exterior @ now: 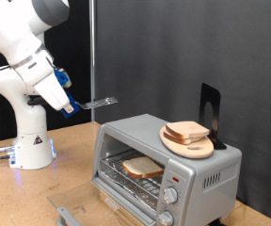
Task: Make a piece of toast with the oven
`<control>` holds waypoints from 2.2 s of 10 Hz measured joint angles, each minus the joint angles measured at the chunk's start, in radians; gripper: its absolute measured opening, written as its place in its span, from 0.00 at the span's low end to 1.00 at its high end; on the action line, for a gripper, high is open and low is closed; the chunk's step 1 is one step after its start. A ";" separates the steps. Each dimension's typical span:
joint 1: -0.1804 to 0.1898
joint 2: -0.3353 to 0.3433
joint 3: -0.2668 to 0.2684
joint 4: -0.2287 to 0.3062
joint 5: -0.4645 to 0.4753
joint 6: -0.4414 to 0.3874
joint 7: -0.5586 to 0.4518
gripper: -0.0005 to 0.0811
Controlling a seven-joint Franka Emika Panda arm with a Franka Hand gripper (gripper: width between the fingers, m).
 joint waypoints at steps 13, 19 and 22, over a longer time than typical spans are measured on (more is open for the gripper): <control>0.053 -0.084 0.101 -0.049 0.108 0.000 0.069 0.34; 0.123 -0.183 0.278 -0.140 0.208 0.158 0.199 0.34; 0.129 -0.183 0.344 -0.173 0.234 0.244 0.217 0.34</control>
